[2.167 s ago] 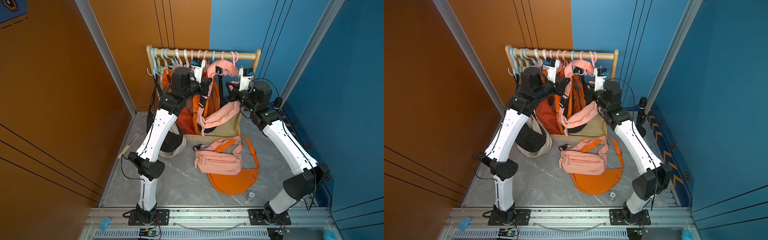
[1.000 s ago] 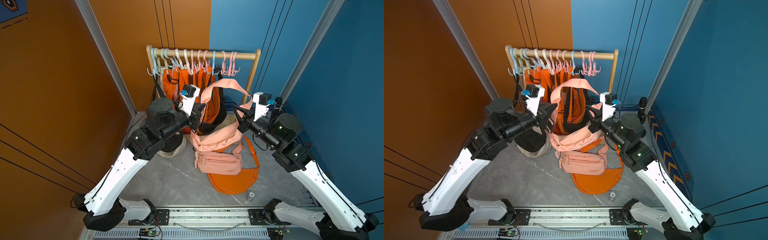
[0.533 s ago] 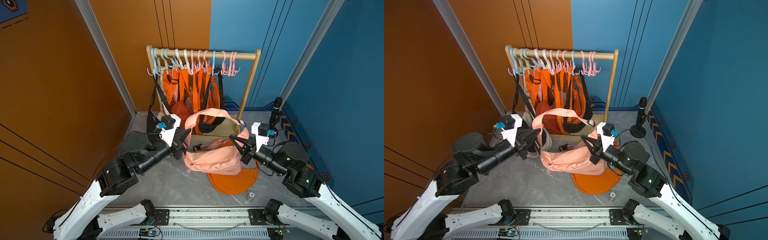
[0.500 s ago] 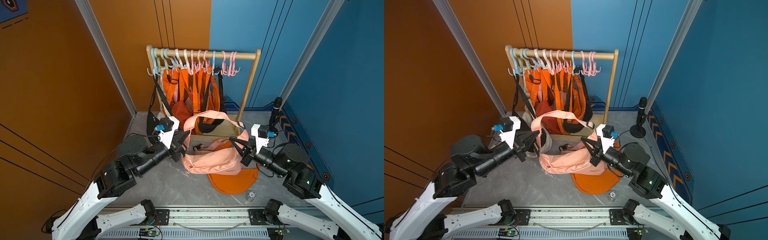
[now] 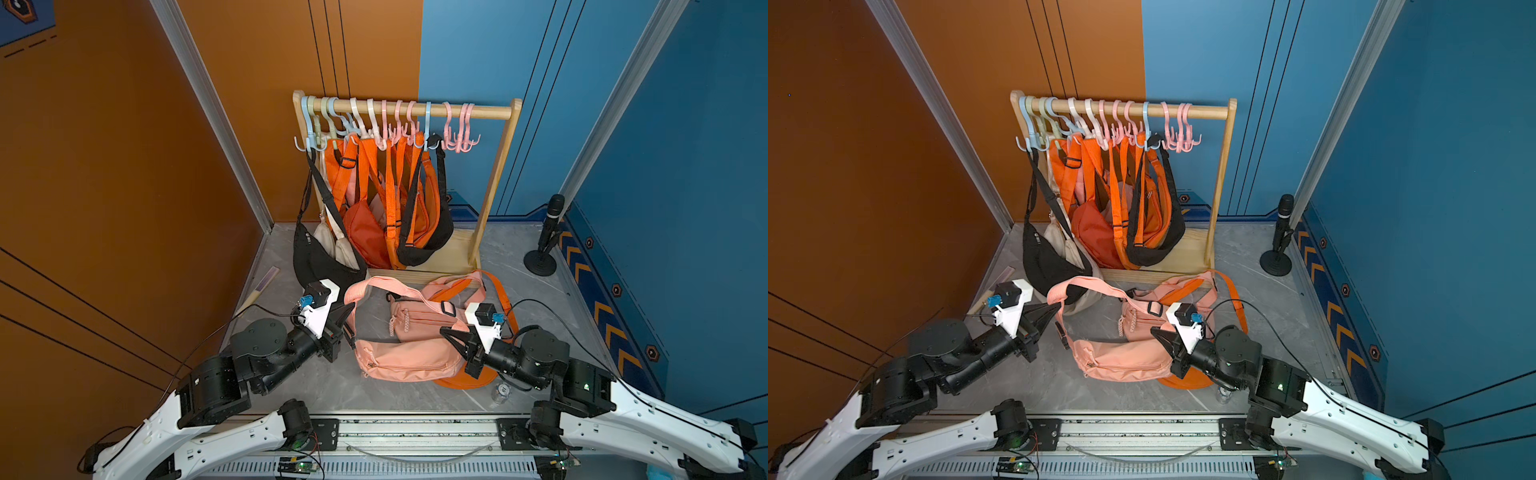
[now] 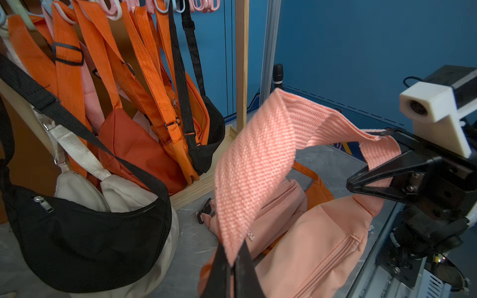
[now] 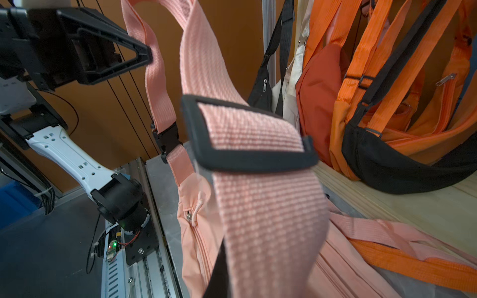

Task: Take the bag off the hook
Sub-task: Place the bag inside the bag.

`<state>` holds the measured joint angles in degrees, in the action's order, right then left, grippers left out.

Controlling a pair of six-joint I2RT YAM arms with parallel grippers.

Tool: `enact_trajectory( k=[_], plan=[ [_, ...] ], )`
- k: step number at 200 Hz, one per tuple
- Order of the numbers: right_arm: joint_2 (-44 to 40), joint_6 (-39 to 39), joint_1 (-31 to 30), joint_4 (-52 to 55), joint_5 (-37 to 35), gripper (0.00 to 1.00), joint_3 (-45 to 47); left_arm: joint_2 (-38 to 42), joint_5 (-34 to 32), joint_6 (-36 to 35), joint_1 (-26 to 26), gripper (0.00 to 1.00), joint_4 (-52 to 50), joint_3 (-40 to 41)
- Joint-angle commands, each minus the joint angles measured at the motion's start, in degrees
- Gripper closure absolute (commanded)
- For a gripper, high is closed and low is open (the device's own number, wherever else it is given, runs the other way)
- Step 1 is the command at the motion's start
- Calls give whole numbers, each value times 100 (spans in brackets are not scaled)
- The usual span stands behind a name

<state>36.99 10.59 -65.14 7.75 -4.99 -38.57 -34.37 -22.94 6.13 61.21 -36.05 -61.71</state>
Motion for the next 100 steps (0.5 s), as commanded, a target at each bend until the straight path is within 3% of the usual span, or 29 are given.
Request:
enact_trajectory(
  k=[1, 47, 100],
  plan=[
    [-170, 292, -53, -318, -659, 100, 343, -21, -326, 191, 61, 100, -26, 230],
    [-36, 545, 166, -644, -1203, 100, 886, -556, -277, 46, -120, 100, 886, 853],
    [34, 1194, 1582, -837, -863, 100, 1328, -1871, 918, 687, -1457, 100, 2456, 1232]
  ],
)
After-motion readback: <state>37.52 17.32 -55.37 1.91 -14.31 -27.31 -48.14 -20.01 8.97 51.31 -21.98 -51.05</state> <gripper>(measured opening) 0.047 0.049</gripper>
